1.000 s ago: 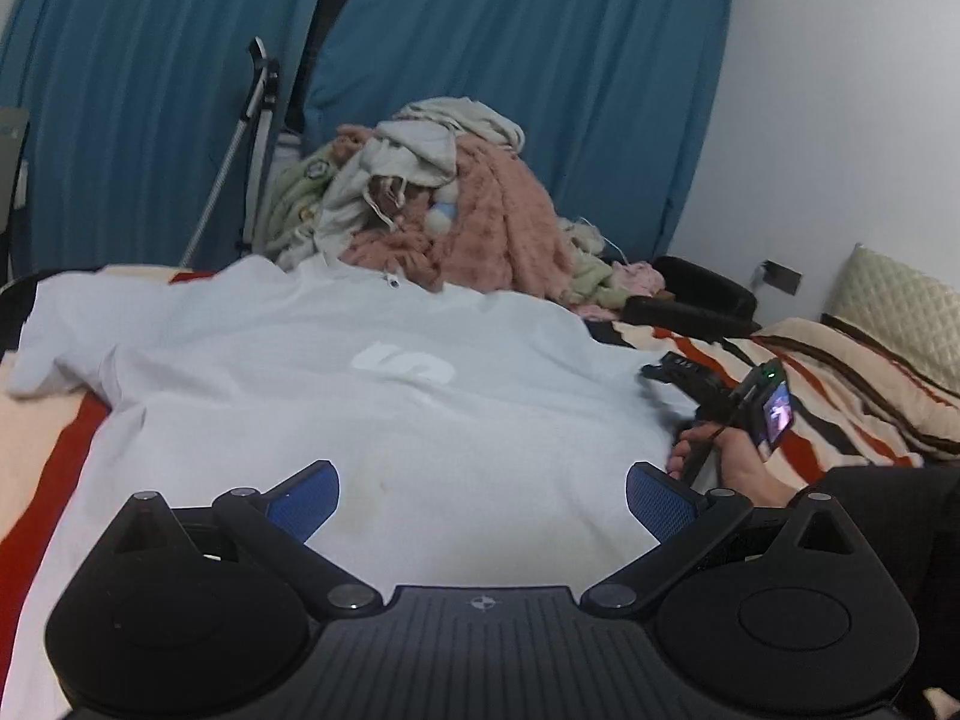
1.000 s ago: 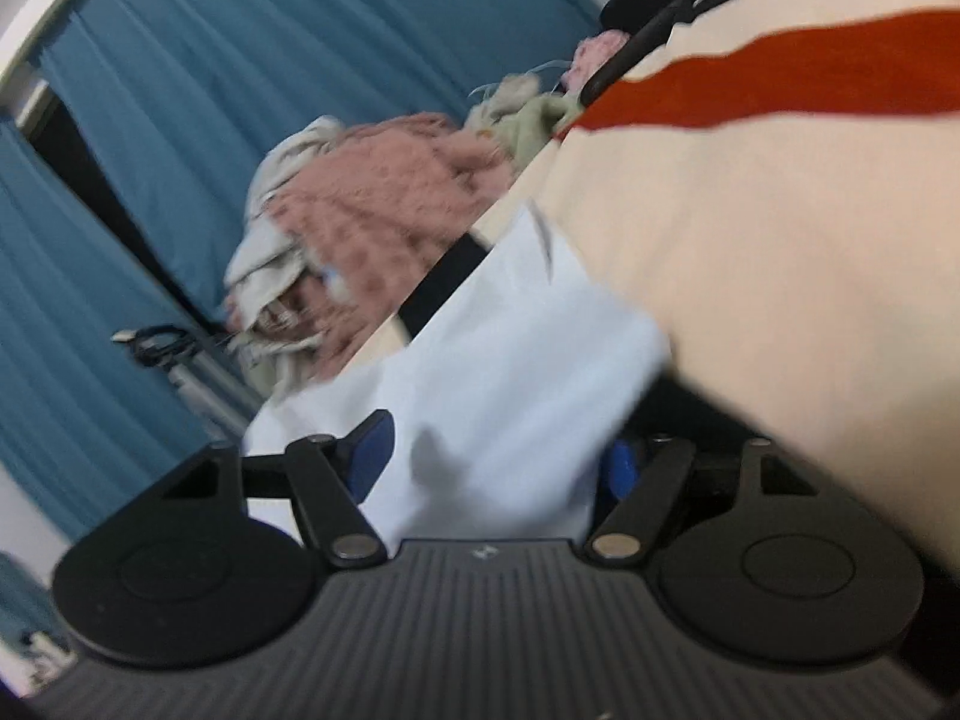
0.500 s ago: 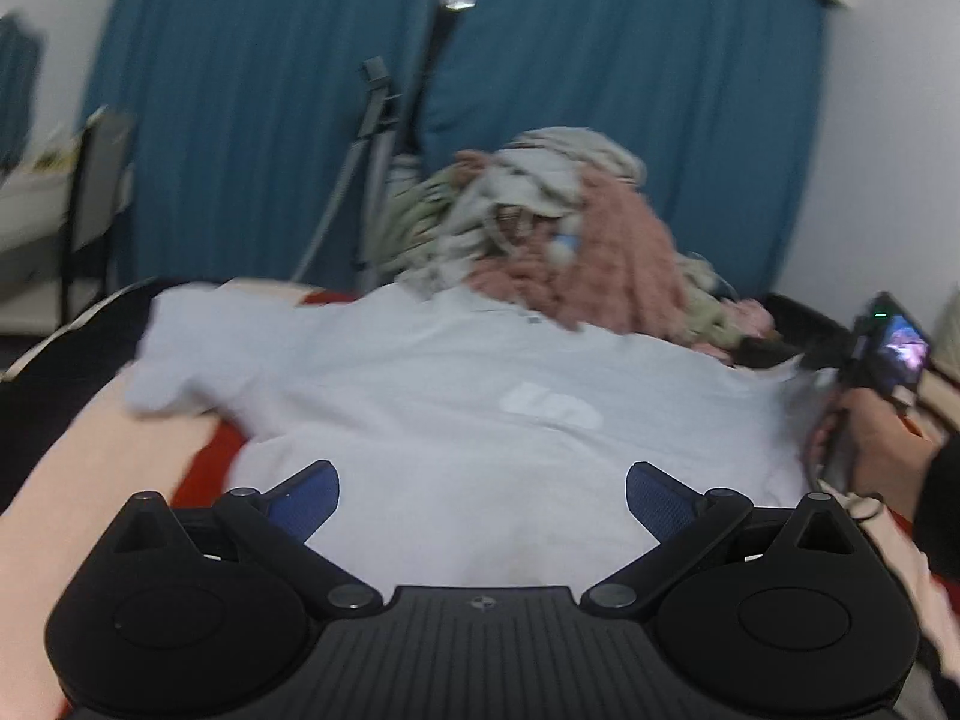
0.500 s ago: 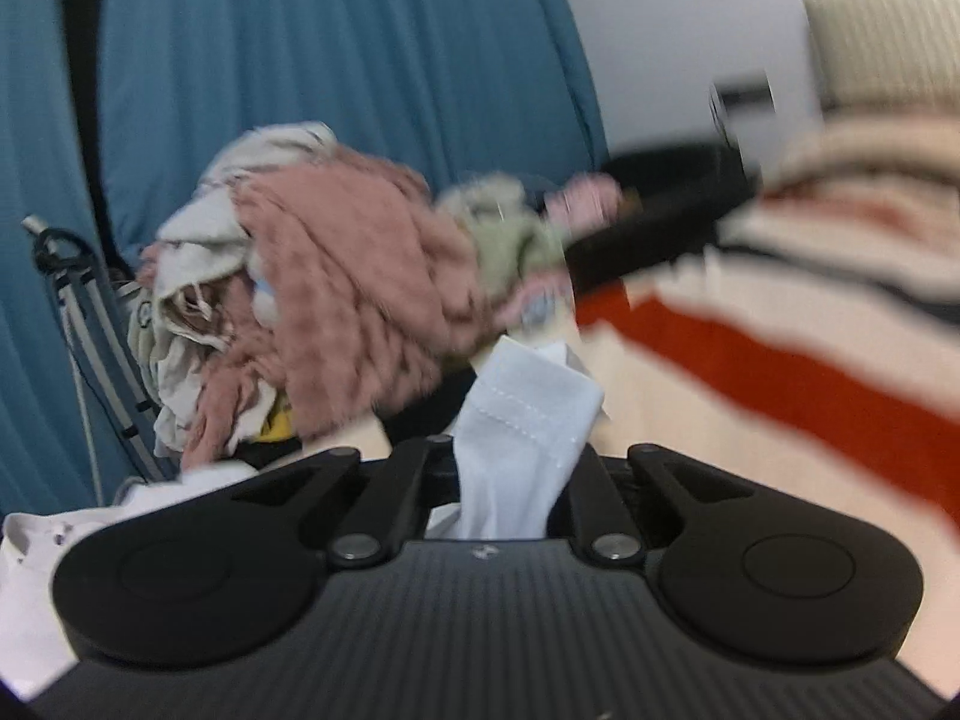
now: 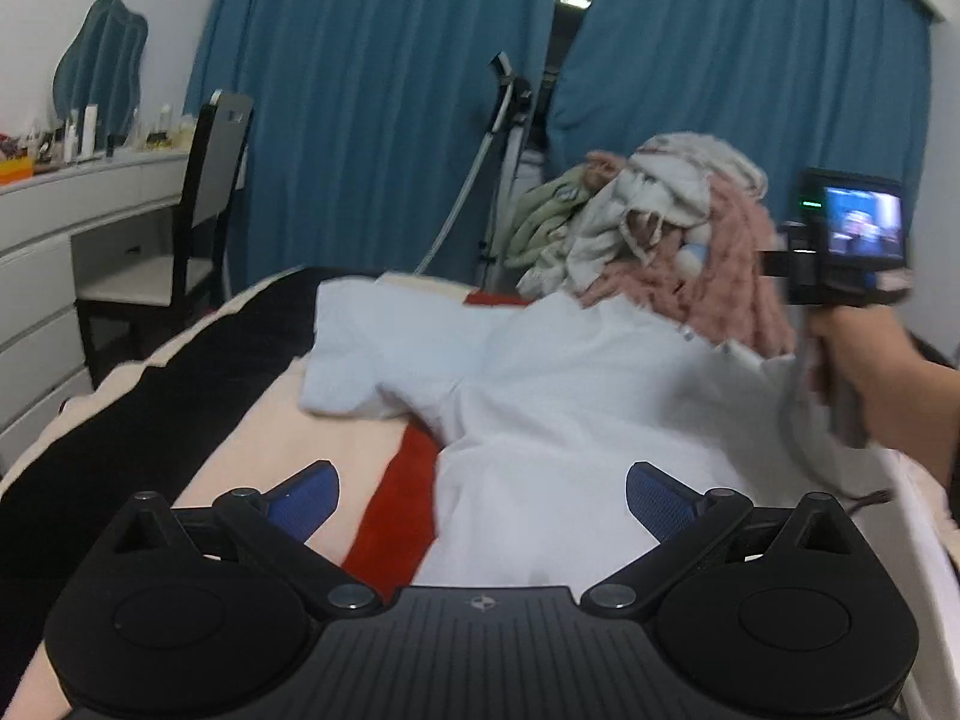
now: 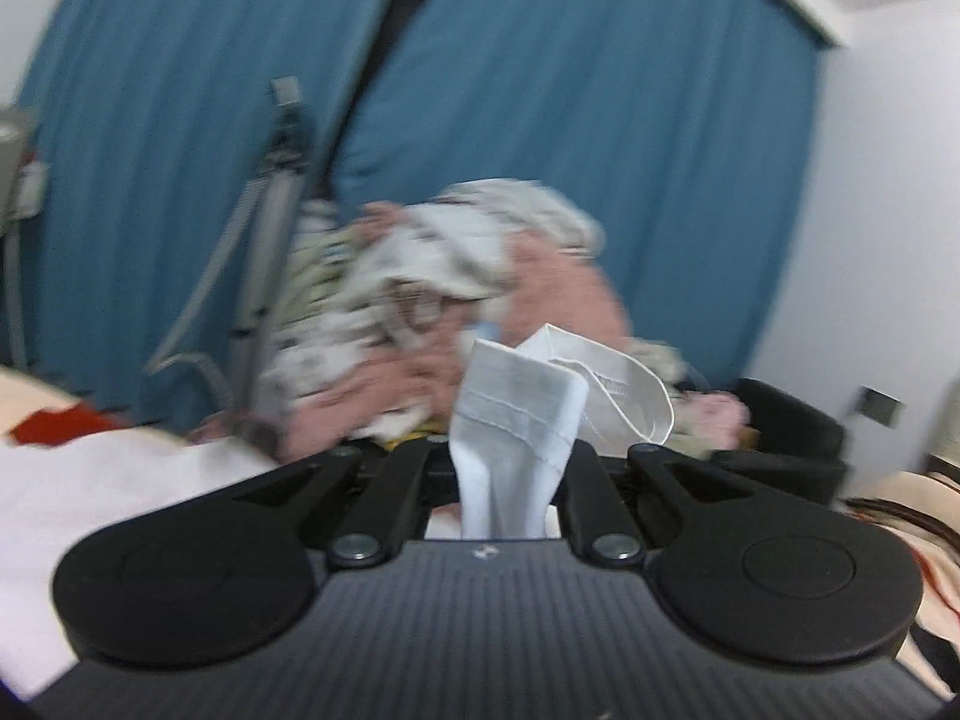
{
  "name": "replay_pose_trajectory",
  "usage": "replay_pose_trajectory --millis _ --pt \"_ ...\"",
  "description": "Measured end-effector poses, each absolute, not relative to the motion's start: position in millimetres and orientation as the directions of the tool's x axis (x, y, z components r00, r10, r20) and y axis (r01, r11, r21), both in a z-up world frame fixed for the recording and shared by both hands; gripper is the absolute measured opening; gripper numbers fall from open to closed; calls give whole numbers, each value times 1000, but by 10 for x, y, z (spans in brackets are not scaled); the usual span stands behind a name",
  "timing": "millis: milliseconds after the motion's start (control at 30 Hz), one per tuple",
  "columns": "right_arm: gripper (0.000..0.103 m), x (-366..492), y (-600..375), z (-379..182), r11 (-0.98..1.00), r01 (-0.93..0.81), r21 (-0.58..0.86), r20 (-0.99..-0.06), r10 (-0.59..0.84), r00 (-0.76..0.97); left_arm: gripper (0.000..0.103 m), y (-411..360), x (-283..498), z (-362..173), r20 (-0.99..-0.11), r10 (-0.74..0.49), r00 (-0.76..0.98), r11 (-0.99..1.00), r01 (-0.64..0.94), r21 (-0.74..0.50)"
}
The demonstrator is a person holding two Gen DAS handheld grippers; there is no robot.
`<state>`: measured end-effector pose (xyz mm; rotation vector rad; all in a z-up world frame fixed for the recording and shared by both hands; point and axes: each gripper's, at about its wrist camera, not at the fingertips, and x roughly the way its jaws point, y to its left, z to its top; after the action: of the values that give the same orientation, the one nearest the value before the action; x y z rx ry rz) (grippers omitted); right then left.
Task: Fold clothes
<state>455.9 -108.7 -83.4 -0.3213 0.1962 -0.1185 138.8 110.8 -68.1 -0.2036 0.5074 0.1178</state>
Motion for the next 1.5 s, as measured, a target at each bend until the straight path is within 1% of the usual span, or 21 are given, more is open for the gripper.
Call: replay_pose_trajectory --millis 67,167,233,267,300,333,367,400,567,667,767,933,1033,1100,1233,1367,1500 --pt "9 4675 -833 -1022 944 41 -327 -214 -116 970 103 1213 1412 -714 -498 59 865 967 -174 -187" --pt "10 4817 -712 -1211 961 15 -276 -268 -92 959 103 1330 1378 -737 -477 68 876 961 -186 -204" --pt "11 4912 -631 -1337 970 -1 -242 -303 -74 950 103 1373 1382 -746 -478 80 875 958 -201 -206" --pt "18 4930 -624 -1361 974 -12 -224 -322 -63 945 103 1381 1390 -750 -481 74 874 956 -199 -215" --pt "43 4932 -634 -1364 978 -23 -207 -341 -50 939 103 1389 1398 -755 -484 68 872 954 -198 -224" --pt "59 4885 -652 -1345 984 -38 -176 -346 -26 938 103 1397 1407 -759 -487 61 871 952 -197 -233" --pt "85 4812 -672 -1315 989 -55 -138 -343 5 939 103 1397 1409 -758 -487 58 872 952 -195 -236" --pt "90 4740 -693 -1285 992 -73 -100 -339 35 940 103 1380 1399 -746 -480 62 875 954 -193 -229" --pt "90 4210 -982 -997 997 -73 9 -318 72 945 103 1287 1298 -665 -455 66 888 962 -178 -207" --pt "90 3693 -1199 -863 997 -71 22 -301 75 951 103 1231 1232 -614 -440 68 895 966 -168 -194" --pt "90 3065 -1413 -780 998 -68 18 -308 70 949 103 1158 1129 -544 -420 54 906 972 -144 -185" --pt "90 1963 -1755 -656 994 -83 75 -320 102 942 103 1010 815 -454 -410 -55 910 974 -41 -223" --pt "90 1377 -1926 -615 987 -78 141 -316 119 941 103 872 577 -428 -410 -82 908 980 -1 -200" --pt "90 1029 -1975 -617 986 -93 141 -288 130 949 103 754 433 -404 -409 -90 908 985 21 -169" --pt "90 454 -1984 -721 992 -59 114 -242 85 967 103 531 185 -361 -397 -120 910 988 72 -133" --pt "90 169 -2047 -841 990 -66 125 -230 94 969 102 343 102 -392 -411 -131 902 989 92 -112" --pt "90 125 -2165 -771 990 -50 134 -198 76 977 100 231 99 -449 -429 -114 896 993 86 -84"
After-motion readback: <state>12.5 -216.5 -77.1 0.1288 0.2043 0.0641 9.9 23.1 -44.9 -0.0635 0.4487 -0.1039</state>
